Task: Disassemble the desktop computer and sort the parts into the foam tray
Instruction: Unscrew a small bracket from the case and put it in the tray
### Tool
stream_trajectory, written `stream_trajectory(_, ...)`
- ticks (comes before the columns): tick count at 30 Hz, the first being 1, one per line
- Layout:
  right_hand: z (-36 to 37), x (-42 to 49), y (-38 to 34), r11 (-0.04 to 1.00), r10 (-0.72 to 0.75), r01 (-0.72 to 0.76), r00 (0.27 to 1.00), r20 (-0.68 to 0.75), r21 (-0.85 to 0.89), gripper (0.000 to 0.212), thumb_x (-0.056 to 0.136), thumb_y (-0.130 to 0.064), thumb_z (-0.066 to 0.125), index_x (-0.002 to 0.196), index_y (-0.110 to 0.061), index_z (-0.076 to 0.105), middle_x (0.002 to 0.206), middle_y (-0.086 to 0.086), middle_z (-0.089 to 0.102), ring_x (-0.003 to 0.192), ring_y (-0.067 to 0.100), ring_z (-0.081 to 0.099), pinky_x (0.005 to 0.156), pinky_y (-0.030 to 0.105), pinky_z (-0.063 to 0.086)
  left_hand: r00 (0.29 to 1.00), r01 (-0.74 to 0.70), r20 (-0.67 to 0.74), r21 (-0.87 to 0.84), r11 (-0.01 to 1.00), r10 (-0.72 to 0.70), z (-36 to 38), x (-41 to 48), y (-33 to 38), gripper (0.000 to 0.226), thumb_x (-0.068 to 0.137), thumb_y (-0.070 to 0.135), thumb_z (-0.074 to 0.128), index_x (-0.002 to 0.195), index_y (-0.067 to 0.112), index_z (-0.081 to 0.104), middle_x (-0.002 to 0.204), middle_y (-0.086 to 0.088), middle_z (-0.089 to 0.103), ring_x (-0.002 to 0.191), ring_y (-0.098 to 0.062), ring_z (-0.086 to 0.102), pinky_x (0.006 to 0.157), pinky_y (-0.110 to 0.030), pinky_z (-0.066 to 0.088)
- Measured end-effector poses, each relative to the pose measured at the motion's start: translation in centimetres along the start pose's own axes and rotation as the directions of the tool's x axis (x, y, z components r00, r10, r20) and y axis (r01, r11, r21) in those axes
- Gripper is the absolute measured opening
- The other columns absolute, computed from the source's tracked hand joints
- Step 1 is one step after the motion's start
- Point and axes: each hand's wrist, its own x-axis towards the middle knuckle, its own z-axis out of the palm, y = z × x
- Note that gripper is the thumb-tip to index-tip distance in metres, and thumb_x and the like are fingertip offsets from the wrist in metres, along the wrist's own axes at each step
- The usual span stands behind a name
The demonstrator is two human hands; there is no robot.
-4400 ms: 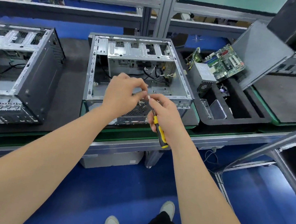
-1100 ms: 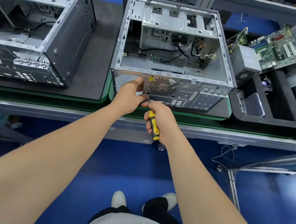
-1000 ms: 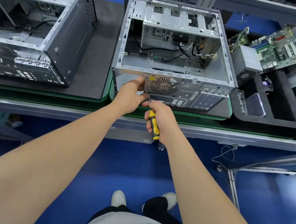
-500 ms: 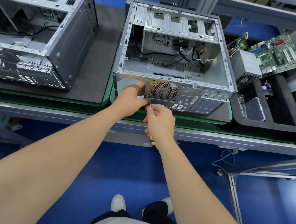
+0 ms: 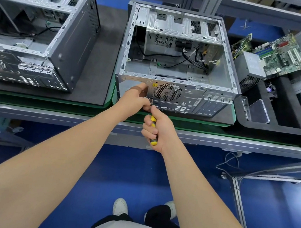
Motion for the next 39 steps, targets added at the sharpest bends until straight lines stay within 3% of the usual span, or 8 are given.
stream_trajectory(3,1.2,0.2,0.4,0.91,-0.204,0.115,0.96,-0.19,-0.399,0.031,0.114,-0.03,0.038,0.104,-0.01,0.059,0.064,0.005,0.049,0.041,0.014,0.03,0.039,0.022,0.021,1.0,0.015,0.004,0.005,1.0,-0.015,0.0,0.3,-0.1,0.051,0.082,-0.006,0.059,0.13,0.013,0.058,0.124,-0.014,0.067,0.117,-0.029,0.063,0.099,-0.057,0.053)
stream_trajectory(6,1.9,0.4,1.0,0.421,-0.56,0.085,0.808,-0.185,-0.903,0.026,0.112,-0.027,0.04,0.102,-0.012,0.059,0.084,0.01,0.062,0.065,0.027,0.056,0.05,0.03,0.04,1.0,0.017,0.004,-0.025,1.0,-0.017,0.1,0.6,-0.6,0.051,0.089,0.001,0.063,0.137,0.018,0.056,0.132,-0.001,0.066,0.125,-0.019,0.06,0.107,-0.048,0.05)
stream_trajectory(9,1.6,0.7,2.0,0.128,-0.681,-0.019,0.725,-0.102,-0.992,0.02,0.111,-0.028,0.04,0.115,-0.014,0.054,0.086,0.009,0.057,0.075,0.034,0.055,0.063,0.041,0.046,0.999,-0.033,-0.034,-0.014,0.999,0.032,0.5,0.9,-1.1,0.037,0.094,0.015,0.069,0.13,0.019,0.061,0.125,0.003,0.07,0.12,-0.013,0.064,0.107,-0.045,0.051)
stream_trajectory(14,1.4,1.1,2.0,0.291,-0.665,0.082,0.734,-0.14,-0.953,0.028,0.111,-0.031,0.04,0.103,-0.013,0.061,0.092,0.011,0.067,0.079,0.032,0.06,0.063,0.039,0.042,0.995,-0.014,-0.104,-0.06,0.998,0.008,0.8,1.4,-1.2,0.037,0.089,0.013,0.075,0.125,0.018,0.066,0.118,0.003,0.073,0.114,-0.015,0.067,0.102,-0.042,0.054)
stream_trajectory(19,0.3,0.8,0.4,0.961,-0.149,0.104,0.975,-0.164,-0.257,0.032,0.106,-0.028,0.044,0.116,-0.012,0.07,0.064,0.005,0.052,0.041,0.02,0.039,0.042,0.027,0.034,0.992,0.069,-0.085,-0.278,0.958,-0.096,0.8,1.7,-1.0,0.033,0.083,-0.003,0.074,0.105,0.022,0.069,0.108,-0.003,0.075,0.1,-0.021,0.072,0.076,-0.031,0.061)
stream_trajectory(28,-0.5,0.2,1.4,0.86,0.011,-0.18,0.942,0.335,0.478,0.028,0.106,-0.029,0.049,0.096,-0.009,0.065,0.059,-0.003,0.038,0.027,0.007,0.031,0.025,0.019,0.024,0.997,0.055,-0.04,-0.244,0.968,-0.067,0.4,1.7,-1.2,0.031,0.085,-0.005,0.065,0.11,0.011,0.069,0.099,-0.004,0.073,0.088,-0.019,0.064,0.086,-0.037,0.056)
stream_trajectory(35,0.3,0.5,1.2,0.974,-0.168,0.154,0.983,-0.074,-0.167,0.025,0.114,-0.029,0.037,0.112,-0.014,0.058,0.061,0.002,0.041,0.036,0.014,0.028,0.034,0.022,0.025,1.0,0.019,0.013,-0.268,0.963,-0.016,0.2,1.3,-1.2,0.051,0.078,-0.014,0.051,0.106,0.024,0.071,0.105,-0.002,0.075,0.094,-0.02,0.066,0.082,-0.031,0.054)
stream_trajectory(39,1.5,0.5,1.4,0.309,-0.587,0.07,0.799,-0.132,-0.948,0.014,0.11,-0.021,0.041,0.119,-0.017,0.051,0.084,0.009,0.06,0.065,0.029,0.056,0.047,0.031,0.036,1.0,0.021,-0.002,-0.256,0.967,-0.022,0.5,1.4,-1.3,0.042,0.087,-0.004,0.06,0.105,0.033,0.068,0.104,0.012,0.076,0.104,-0.011,0.07,0.086,-0.025,0.053)
